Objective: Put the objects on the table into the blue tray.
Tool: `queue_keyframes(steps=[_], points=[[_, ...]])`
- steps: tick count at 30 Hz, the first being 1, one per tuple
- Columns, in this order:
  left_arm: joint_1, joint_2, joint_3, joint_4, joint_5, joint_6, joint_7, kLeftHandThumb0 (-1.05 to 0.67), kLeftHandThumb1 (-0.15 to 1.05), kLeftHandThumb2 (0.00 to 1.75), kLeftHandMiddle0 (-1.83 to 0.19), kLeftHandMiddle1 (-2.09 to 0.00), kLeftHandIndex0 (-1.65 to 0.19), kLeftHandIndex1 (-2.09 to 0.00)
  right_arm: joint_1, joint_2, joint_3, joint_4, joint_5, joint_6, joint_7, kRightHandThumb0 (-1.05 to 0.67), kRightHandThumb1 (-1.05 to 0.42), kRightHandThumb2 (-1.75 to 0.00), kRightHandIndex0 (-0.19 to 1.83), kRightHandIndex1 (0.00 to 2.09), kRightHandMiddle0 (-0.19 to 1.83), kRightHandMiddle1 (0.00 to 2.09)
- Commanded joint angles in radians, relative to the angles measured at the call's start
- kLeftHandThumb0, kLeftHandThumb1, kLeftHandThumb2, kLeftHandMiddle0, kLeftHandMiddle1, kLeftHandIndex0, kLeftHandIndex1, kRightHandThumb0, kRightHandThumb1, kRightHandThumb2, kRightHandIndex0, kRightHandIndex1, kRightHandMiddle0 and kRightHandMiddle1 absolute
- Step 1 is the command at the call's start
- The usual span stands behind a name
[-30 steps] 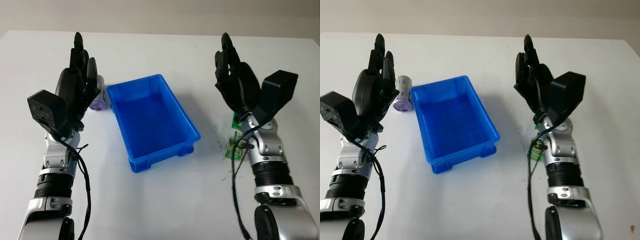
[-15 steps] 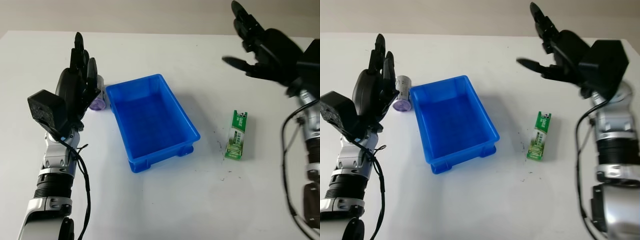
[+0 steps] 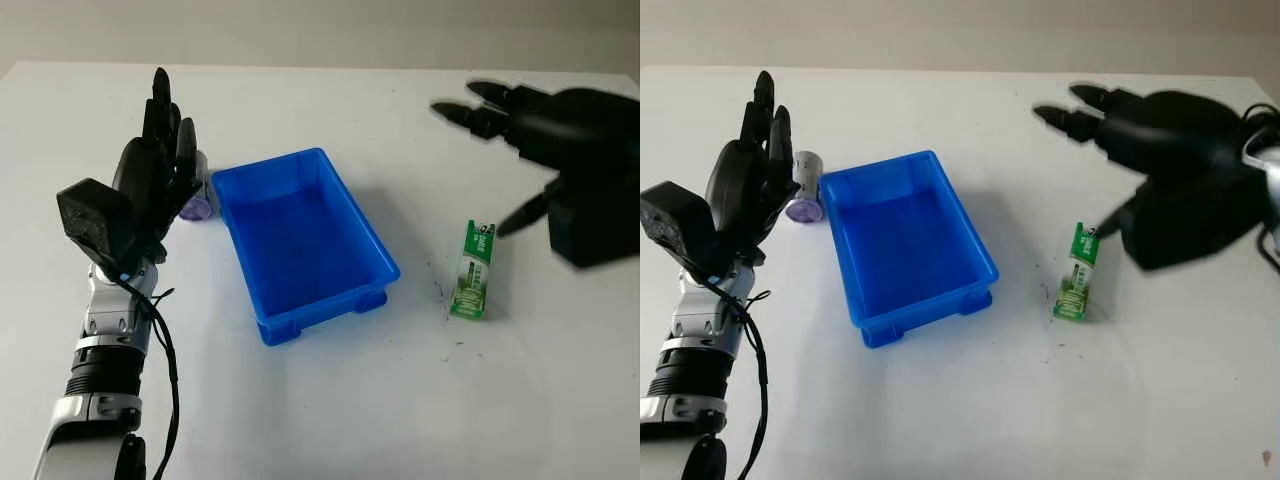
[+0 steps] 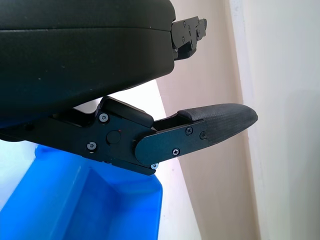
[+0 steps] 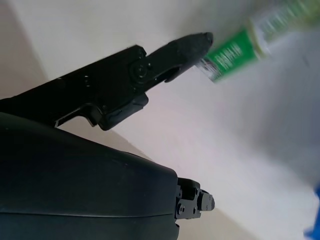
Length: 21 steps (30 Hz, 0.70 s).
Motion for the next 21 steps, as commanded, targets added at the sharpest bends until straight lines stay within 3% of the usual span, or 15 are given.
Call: queue_keyframes(steps=[1, 10, 14, 21], points=[[-0.024, 0.008, 0.003, -0.001, -0.006, 0.003, -0.009, -0.81, 1.05, 0.68, 0.19, 0.00, 0.19, 0.00, -0.003, -0.037, 0.008, -0.004, -0.040, -0.046, -0.039, -0.55, -0.90, -0.08, -0.07, 0.07, -0.04, 0.07], [-0.028, 0.005, 0.002, -0.005, -0.007, 0.011, -0.007, -0.82, 1.05, 0.66, 0.19, 0.00, 0.19, 0.00, 0.002, -0.054, 0.036, 0.119, -0.110, -0.256, -0.241, -0.43, -0.93, -0.06, 0.08, 0.09, 0.11, 0.09], [-0.030, 0.006, 0.000, -0.005, -0.006, 0.018, -0.010, -0.82, 1.05, 0.67, 0.19, 0.00, 0.19, 0.00, 0.015, -0.056, 0.038, 0.148, -0.061, -0.296, -0.215, -0.29, -0.94, -0.05, 0.15, 0.09, 0.16, 0.08], [-0.040, 0.001, 0.005, 0.023, -0.020, 0.006, -0.025, -0.81, 1.05, 0.66, 0.19, 0.00, 0.19, 0.00, 0.050, -0.042, 0.034, 0.143, 0.004, -0.320, -0.183, -0.32, -0.88, -0.04, 0.27, 0.11, 0.26, 0.09]])
